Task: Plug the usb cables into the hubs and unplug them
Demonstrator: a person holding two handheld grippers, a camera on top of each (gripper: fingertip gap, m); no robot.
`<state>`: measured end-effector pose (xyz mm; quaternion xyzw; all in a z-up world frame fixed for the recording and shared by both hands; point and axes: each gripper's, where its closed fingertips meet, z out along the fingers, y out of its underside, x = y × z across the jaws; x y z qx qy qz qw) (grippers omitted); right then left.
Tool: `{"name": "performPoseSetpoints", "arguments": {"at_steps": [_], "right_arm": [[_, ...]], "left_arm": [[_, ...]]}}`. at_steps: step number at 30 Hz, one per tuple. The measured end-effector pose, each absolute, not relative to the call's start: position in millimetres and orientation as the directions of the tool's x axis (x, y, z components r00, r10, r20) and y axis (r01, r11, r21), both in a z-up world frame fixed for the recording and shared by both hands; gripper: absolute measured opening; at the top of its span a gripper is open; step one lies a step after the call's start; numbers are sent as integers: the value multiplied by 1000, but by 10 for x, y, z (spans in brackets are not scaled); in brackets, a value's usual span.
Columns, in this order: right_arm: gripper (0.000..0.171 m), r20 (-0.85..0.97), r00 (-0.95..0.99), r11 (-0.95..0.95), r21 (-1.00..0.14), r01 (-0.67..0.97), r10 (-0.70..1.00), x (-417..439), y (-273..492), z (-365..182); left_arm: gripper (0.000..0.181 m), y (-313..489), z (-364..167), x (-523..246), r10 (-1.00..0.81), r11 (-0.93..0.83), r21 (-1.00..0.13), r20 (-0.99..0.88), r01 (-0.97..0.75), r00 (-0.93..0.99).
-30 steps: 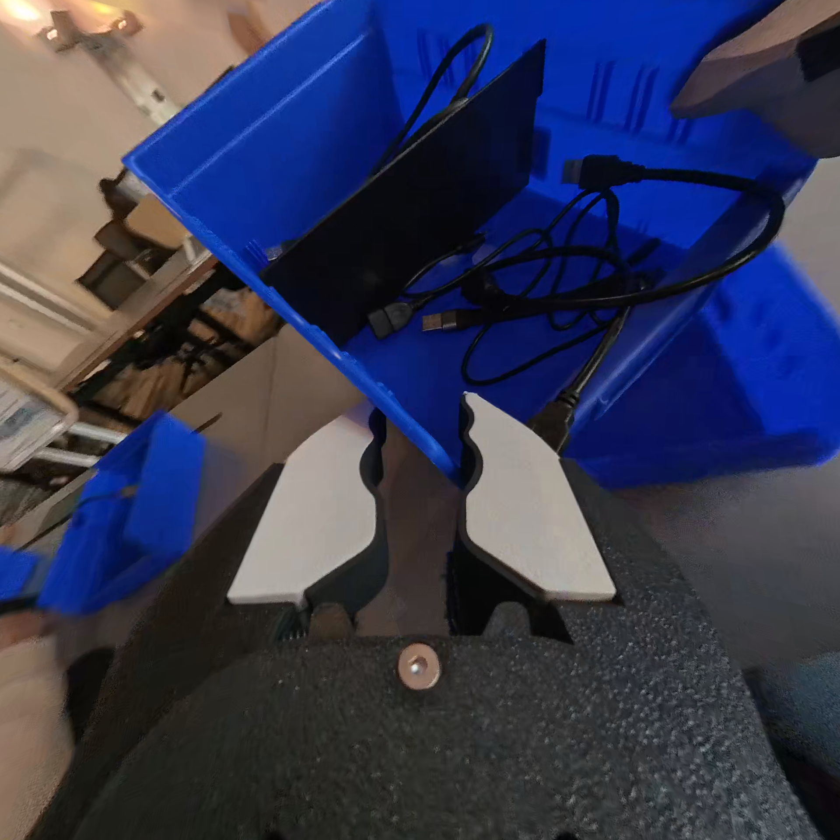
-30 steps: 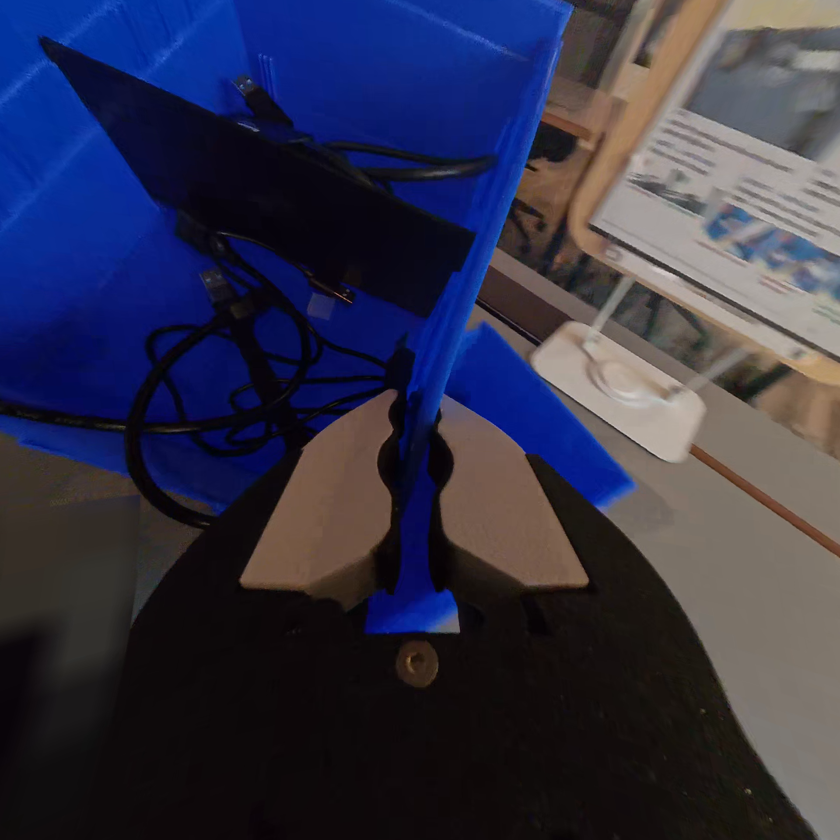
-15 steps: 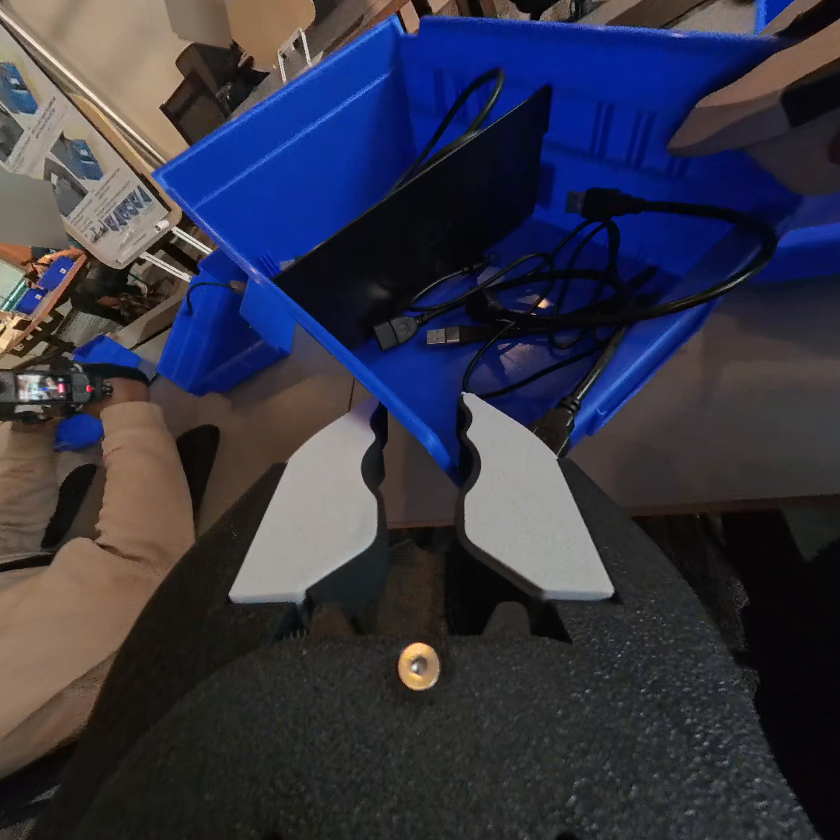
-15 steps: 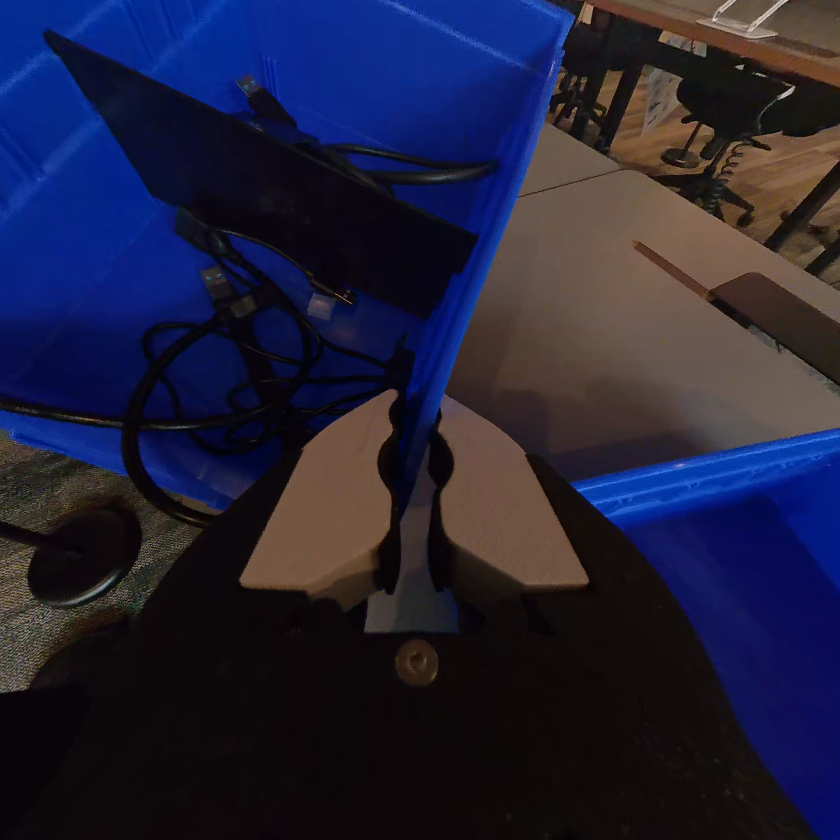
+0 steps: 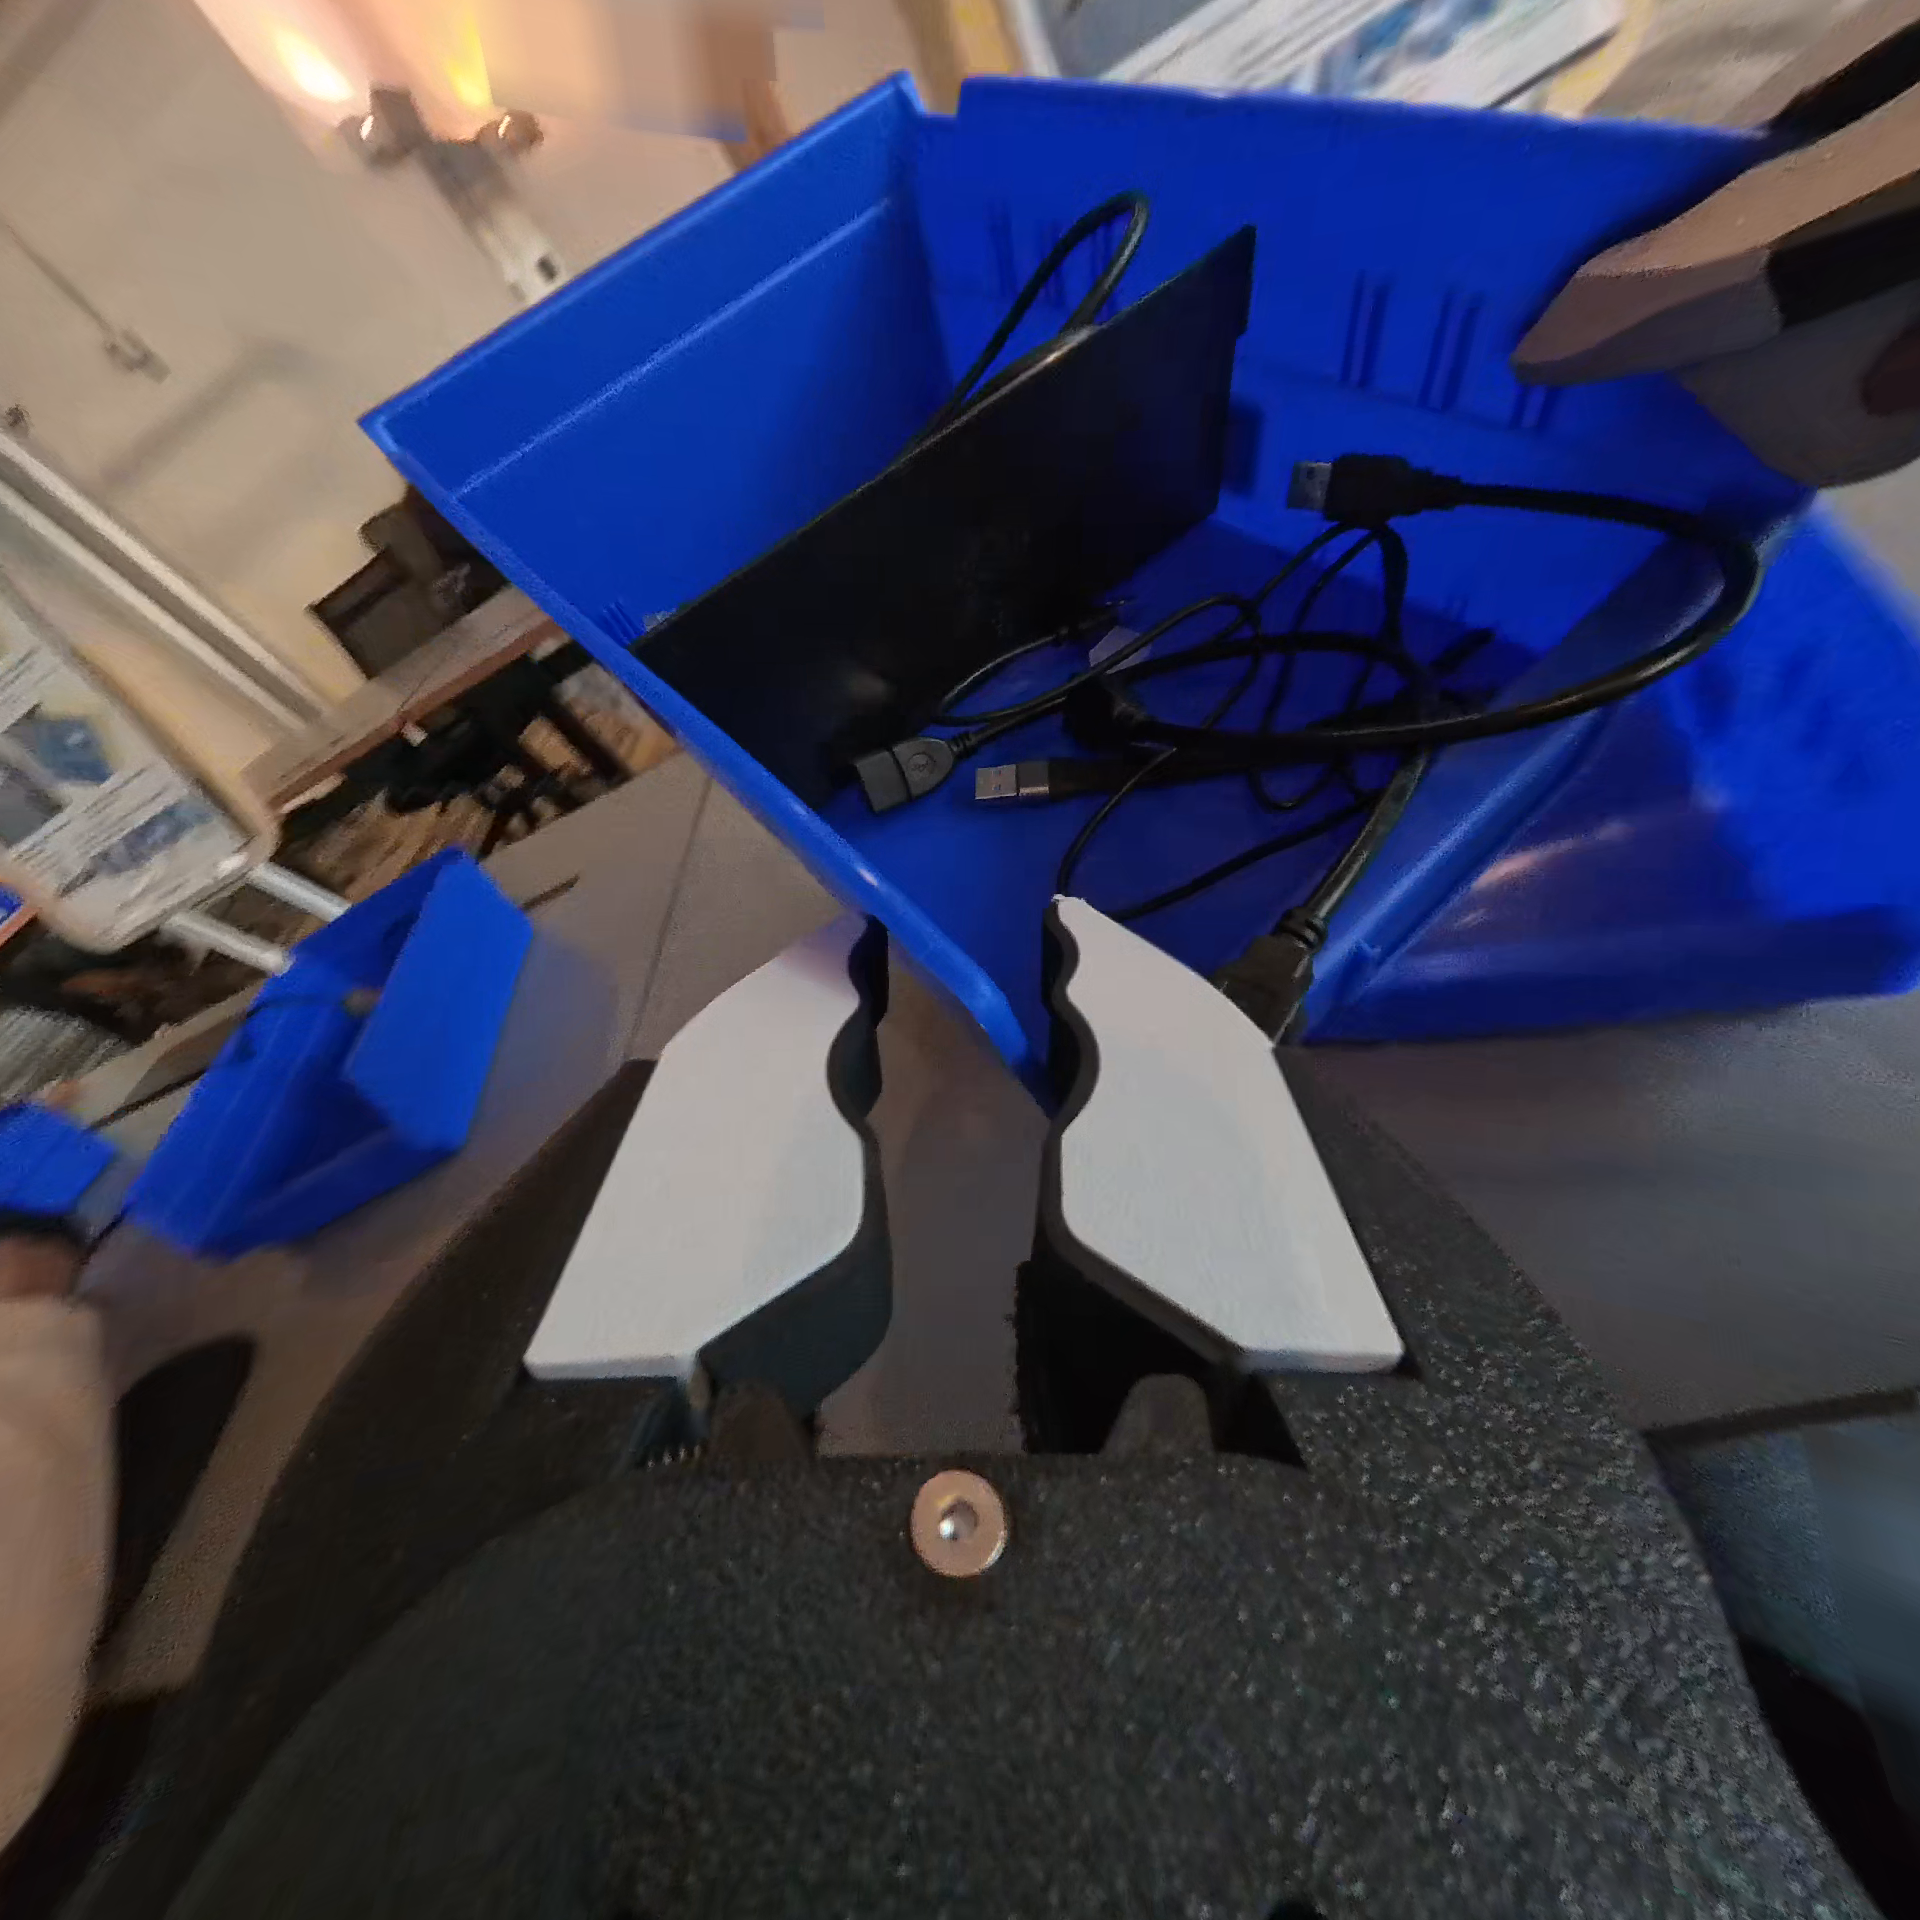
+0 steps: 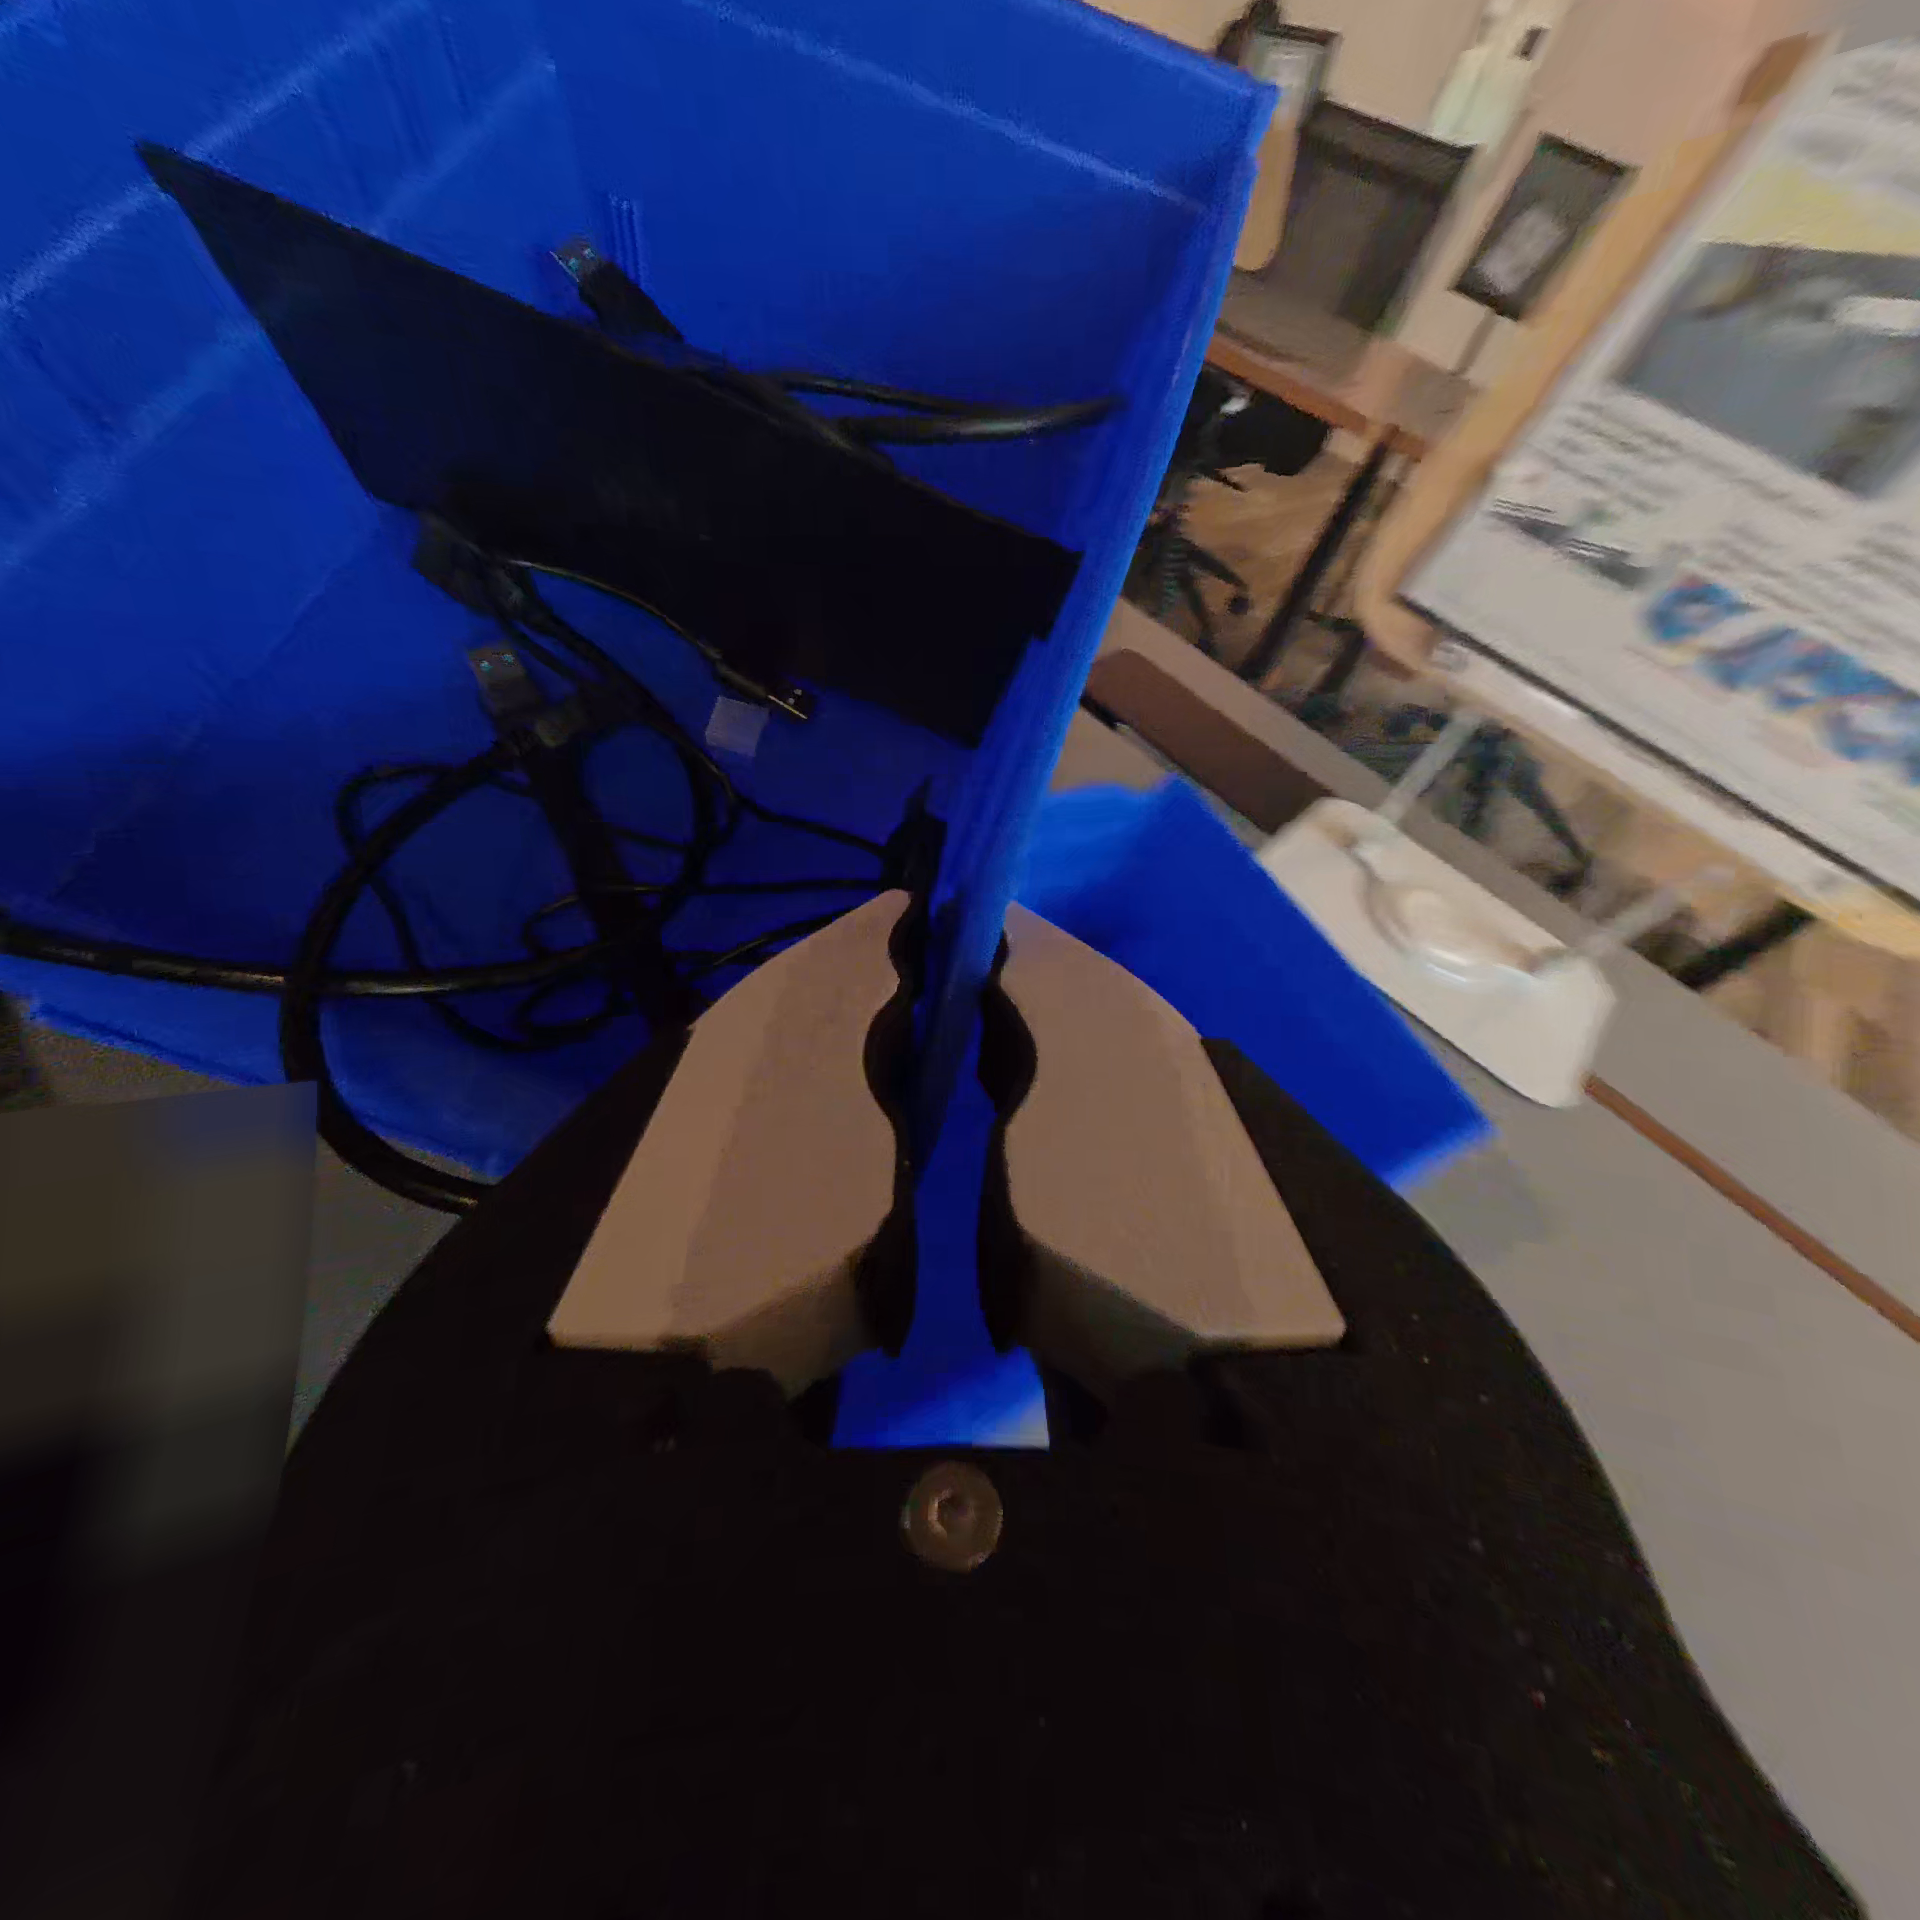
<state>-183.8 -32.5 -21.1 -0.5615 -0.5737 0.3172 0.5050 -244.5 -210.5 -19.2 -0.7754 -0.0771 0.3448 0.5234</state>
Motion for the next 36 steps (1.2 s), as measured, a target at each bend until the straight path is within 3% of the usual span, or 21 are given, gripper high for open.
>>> {"name": "performPoseSetpoints", "arguments": {"at_steps": [8,17,24,36], "right_arm": [[7,271,426,73,-902,425,863,56,1039,-333],[6,188,614,-203,-836,509,766,1680,2125,-1194],[7,134,621,-281,-805,523,772,2169,2592,-1634],[11,157,579,-250,-790,559,800,2326,2795,-1764]], "left_arm": [[28,-451,-419,-1102,202,-331,-894,-381,-303,902],[28,977,-1224,239,-113,-395,-871,-270,-293,956],[30,1456,-1608,753,-207,-442,-833,-265,-332,942],[34,1640,-1799,923,-224,-450,-815,-293,-365,930]]}}
